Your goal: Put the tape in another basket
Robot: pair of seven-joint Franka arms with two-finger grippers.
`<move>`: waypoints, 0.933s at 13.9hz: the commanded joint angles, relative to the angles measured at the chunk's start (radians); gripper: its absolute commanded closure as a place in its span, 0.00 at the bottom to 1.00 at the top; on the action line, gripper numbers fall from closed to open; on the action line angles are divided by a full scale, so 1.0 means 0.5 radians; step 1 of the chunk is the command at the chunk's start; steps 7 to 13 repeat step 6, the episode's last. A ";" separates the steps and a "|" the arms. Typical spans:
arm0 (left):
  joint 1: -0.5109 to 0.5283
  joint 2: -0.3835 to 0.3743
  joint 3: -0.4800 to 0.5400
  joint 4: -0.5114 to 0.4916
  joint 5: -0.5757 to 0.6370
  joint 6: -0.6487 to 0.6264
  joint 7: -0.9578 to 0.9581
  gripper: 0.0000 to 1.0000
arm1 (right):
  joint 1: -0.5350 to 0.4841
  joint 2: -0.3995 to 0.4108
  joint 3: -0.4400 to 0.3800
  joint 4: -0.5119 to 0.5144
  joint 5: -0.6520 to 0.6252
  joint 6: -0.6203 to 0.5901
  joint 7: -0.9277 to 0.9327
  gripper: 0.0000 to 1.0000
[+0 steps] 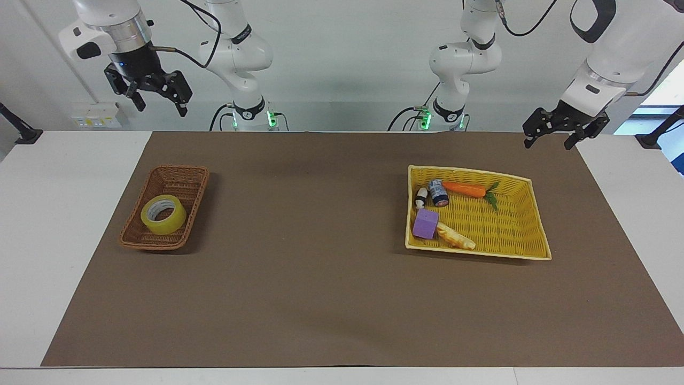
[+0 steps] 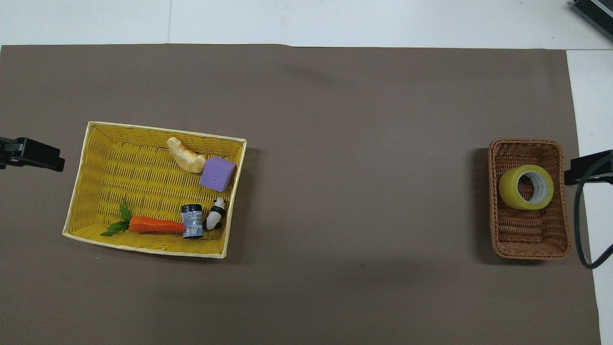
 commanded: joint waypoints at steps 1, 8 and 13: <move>0.024 0.013 -0.016 0.031 0.035 -0.014 0.017 0.00 | -0.030 0.018 0.001 0.048 0.082 -0.009 -0.035 0.00; 0.024 0.013 -0.016 0.031 0.035 -0.014 0.017 0.00 | -0.030 0.006 -0.006 0.035 0.073 -0.009 -0.044 0.00; 0.024 0.013 -0.016 0.031 0.035 -0.014 0.017 0.00 | -0.030 0.006 -0.006 0.035 0.073 -0.009 -0.044 0.00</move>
